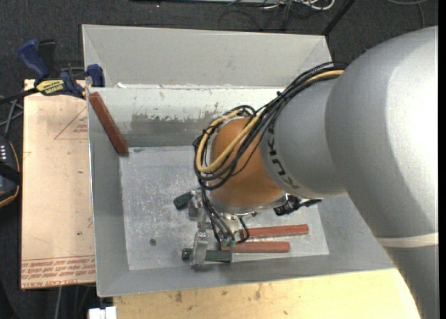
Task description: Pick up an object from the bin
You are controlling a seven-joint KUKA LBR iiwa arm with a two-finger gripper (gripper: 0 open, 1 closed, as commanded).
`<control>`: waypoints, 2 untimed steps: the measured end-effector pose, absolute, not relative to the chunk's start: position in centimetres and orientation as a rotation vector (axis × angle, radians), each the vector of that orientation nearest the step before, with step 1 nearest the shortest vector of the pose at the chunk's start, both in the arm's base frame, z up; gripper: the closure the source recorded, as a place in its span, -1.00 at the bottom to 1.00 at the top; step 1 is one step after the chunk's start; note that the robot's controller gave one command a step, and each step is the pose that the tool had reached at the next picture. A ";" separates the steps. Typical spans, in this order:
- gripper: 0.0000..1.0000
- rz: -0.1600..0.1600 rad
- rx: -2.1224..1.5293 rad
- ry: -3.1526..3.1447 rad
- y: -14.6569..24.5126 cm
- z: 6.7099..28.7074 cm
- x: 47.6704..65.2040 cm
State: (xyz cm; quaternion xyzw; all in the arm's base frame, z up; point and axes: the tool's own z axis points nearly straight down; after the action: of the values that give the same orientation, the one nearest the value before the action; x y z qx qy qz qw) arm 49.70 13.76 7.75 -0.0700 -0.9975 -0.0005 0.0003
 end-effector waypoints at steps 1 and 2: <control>1.00 -0.003 -0.333 -3.123 10.7 7.2 48.4; 1.00 -0.003 -0.333 -3.124 10.7 7.2 48.4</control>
Offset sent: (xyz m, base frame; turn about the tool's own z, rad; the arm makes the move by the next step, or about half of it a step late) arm 0.0000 0.0000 0.0000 0.0000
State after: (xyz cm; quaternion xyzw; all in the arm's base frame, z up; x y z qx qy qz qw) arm 48.42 10.70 7.23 -0.1062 -0.9943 -0.0009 0.0001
